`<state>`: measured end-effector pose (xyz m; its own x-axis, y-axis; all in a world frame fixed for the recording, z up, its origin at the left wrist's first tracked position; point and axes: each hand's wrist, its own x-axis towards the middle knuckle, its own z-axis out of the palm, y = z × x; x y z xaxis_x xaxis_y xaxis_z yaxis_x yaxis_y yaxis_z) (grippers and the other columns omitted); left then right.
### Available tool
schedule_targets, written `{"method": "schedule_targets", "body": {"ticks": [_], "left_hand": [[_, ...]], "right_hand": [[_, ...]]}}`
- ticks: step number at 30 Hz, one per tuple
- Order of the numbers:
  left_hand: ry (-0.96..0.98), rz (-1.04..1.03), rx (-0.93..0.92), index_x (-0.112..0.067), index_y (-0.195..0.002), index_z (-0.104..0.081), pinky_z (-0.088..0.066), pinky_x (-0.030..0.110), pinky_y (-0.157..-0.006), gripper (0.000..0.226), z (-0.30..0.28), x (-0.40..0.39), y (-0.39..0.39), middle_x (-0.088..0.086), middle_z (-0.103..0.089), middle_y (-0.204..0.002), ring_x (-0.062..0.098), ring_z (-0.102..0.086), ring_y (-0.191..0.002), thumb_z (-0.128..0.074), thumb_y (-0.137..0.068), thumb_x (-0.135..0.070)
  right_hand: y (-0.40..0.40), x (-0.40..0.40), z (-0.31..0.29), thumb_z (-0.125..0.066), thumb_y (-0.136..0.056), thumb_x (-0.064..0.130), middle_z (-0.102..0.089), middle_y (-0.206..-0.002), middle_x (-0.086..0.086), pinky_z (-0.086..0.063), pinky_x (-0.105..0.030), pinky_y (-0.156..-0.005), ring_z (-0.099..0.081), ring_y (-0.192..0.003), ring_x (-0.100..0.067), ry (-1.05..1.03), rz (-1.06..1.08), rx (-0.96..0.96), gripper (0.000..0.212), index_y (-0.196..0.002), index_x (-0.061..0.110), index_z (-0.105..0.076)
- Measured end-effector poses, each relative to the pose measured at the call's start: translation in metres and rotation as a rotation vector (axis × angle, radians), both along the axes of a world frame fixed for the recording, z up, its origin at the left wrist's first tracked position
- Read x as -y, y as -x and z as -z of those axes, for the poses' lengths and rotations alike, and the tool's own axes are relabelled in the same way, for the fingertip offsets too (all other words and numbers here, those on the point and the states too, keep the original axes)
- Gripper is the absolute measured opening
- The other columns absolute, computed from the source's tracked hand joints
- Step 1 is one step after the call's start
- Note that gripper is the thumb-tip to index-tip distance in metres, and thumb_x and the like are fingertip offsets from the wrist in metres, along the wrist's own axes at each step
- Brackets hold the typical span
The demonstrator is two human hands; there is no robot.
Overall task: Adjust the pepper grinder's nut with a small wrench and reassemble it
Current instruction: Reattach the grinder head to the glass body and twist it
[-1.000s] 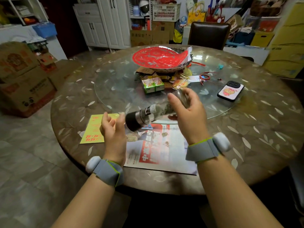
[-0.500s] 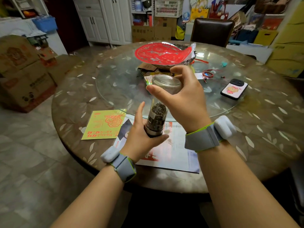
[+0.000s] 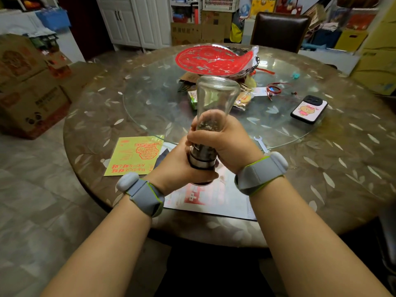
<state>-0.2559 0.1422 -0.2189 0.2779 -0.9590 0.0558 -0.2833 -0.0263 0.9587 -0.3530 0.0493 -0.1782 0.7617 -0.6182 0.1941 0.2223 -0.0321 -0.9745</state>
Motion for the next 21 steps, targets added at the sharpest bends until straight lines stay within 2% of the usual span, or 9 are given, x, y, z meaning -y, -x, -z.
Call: {"method": "schedule_targets", "body": {"ticks": [2,4,5,10,13,16,18,20,21], "left_hand": [[-0.048,0.186,-0.085,-0.002,-0.101,-0.063,-0.054,0.025,-0.077,0.037,-0.003,-0.003,-0.005,0.005,-0.073,-0.09,0.016,-0.07,-0.086,-0.078,-0.067,0.003],[-0.074,0.33,-0.156,-0.012,-0.094,-0.067,-0.053,0.028,-0.081,0.033,-0.004,-0.006,-0.008,0.003,-0.073,-0.09,0.02,-0.069,-0.09,-0.076,-0.063,-0.009],[-0.081,0.34,-0.161,-0.014,-0.094,-0.068,-0.053,0.027,-0.082,0.033,-0.004,-0.006,-0.009,0.002,-0.073,-0.09,0.02,-0.069,-0.09,-0.076,-0.062,-0.012],[-0.033,0.086,-0.061,0.005,-0.106,-0.057,-0.053,0.019,-0.073,0.041,0.006,0.004,-0.006,0.01,-0.072,-0.09,0.013,-0.07,-0.082,-0.077,-0.071,0.009],[0.035,-0.08,0.037,-0.003,-0.117,-0.054,-0.051,0.013,-0.071,0.056,0.008,0.009,0.001,-0.001,-0.07,-0.095,0.001,-0.068,-0.084,-0.082,-0.068,0.004],[0.102,-0.177,0.062,-0.008,-0.131,-0.045,-0.05,0.011,-0.077,0.078,0.017,0.015,0.006,-0.008,-0.066,-0.108,-0.005,-0.065,-0.096,-0.083,-0.065,0.006],[0.158,-0.215,-0.09,-0.007,-0.137,-0.042,-0.053,0.013,-0.077,0.075,0.025,0.018,0.009,-0.005,-0.065,-0.11,-0.005,-0.065,-0.095,-0.079,-0.072,0.006],[0.194,-0.253,-0.458,-0.008,-0.135,-0.049,-0.056,0.017,-0.08,0.056,0.022,0.025,0.016,0.003,-0.065,-0.108,0.003,-0.066,-0.094,-0.072,-0.085,-0.013],[0.198,-0.335,-0.571,-0.008,-0.133,-0.053,-0.055,0.015,-0.077,0.049,0.025,0.028,0.019,0.006,-0.062,-0.102,0.008,-0.063,-0.091,-0.068,-0.089,-0.023]], "right_hand": [[0.004,0.003,-0.005,-0.068,-0.067,-0.007,-0.064,-0.068,-0.006,-0.054,-0.038,-0.068,-0.063,-0.06,-0.029,-0.099,-0.239,0.035,0.019,-0.081,0.0,-0.057],[0.006,0.004,-0.008,-0.062,-0.07,-0.01,-0.061,-0.069,-0.009,-0.052,-0.038,-0.071,-0.062,-0.061,-0.028,-0.162,-0.368,0.047,0.018,-0.082,0.0,-0.056],[0.006,0.004,-0.008,-0.062,-0.07,-0.01,-0.06,-0.069,-0.009,-0.052,-0.038,-0.07,-0.061,-0.061,-0.028,-0.167,-0.376,0.044,0.018,-0.082,0.001,-0.056],[-0.003,0.004,-0.001,-0.07,-0.065,-0.004,-0.064,-0.066,-0.003,-0.052,-0.037,-0.065,-0.063,-0.059,-0.028,-0.117,-0.121,-0.013,0.023,-0.085,-0.001,-0.058],[-0.008,0.004,0.006,-0.073,-0.064,-0.002,-0.065,-0.069,-0.008,-0.057,-0.044,-0.068,-0.066,-0.061,-0.028,-0.068,0.102,-0.081,0.025,-0.085,0.001,-0.06],[-0.015,0.0,0.013,-0.076,-0.06,0.011,-0.068,-0.078,-0.015,-0.058,-0.052,-0.076,-0.07,-0.073,-0.034,0.03,0.304,-0.151,0.02,-0.073,0.017,-0.062],[-0.02,-0.004,0.017,-0.076,-0.059,0.016,-0.069,-0.082,-0.015,-0.057,-0.048,-0.076,-0.069,-0.077,-0.031,0.087,0.425,-0.164,0.019,-0.066,0.023,-0.06],[-0.025,-0.01,0.02,-0.075,-0.062,0.015,-0.065,-0.075,-0.009,-0.056,-0.037,-0.071,-0.063,-0.068,-0.022,0.106,0.549,-0.147,0.021,-0.064,0.024,-0.056],[-0.028,-0.014,0.022,-0.075,-0.062,0.015,-0.062,-0.07,-0.004,-0.053,-0.03,-0.066,-0.059,-0.063,-0.016,0.109,0.618,-0.134,0.022,-0.065,0.023,-0.055]]}}
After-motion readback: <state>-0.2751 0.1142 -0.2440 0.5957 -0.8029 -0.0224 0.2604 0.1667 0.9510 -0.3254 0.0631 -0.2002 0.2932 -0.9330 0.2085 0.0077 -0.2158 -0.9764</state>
